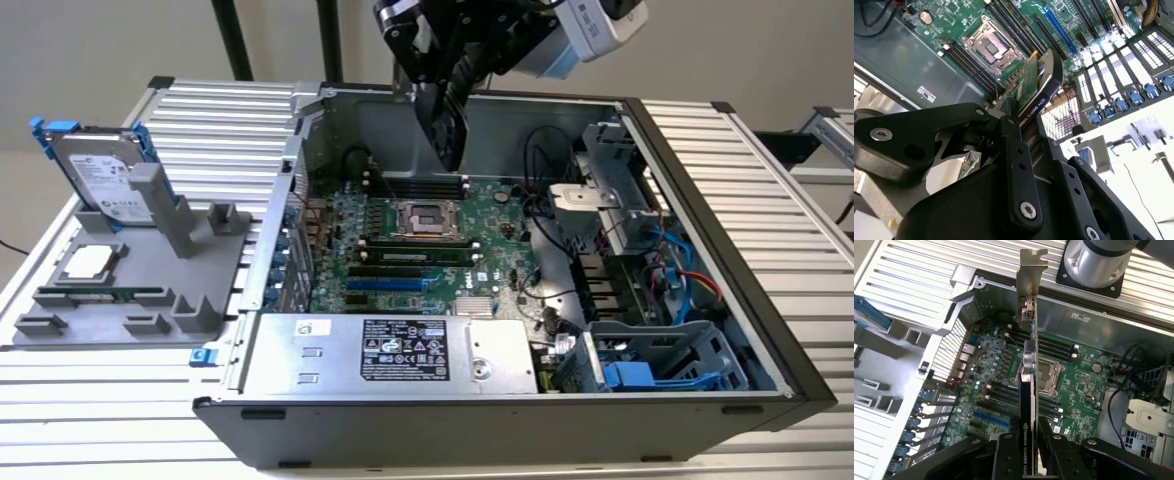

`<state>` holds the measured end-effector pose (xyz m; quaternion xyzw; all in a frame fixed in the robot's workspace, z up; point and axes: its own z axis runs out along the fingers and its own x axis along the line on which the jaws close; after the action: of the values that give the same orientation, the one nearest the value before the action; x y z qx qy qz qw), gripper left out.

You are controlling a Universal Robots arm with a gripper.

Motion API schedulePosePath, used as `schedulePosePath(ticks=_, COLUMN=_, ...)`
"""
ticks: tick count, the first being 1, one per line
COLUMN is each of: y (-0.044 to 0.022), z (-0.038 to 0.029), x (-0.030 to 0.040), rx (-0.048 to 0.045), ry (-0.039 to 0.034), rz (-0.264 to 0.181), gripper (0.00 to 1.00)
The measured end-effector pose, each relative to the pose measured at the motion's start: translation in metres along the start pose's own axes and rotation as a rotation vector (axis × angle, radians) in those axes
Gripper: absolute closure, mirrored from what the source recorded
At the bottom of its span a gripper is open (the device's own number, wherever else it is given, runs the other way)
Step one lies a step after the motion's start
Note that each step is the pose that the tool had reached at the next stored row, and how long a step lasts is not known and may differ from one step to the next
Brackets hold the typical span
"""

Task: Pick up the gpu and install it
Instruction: 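Insert the gpu into the slot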

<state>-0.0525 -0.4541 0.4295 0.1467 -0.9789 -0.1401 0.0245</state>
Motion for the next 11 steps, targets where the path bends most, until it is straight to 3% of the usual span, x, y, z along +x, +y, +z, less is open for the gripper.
schedulePosePath(ticks=11, y=0.0, z=0.0, x=0.0, rx=0.0004, ry=0.0131, rz=-0.044, gripper=1.0)
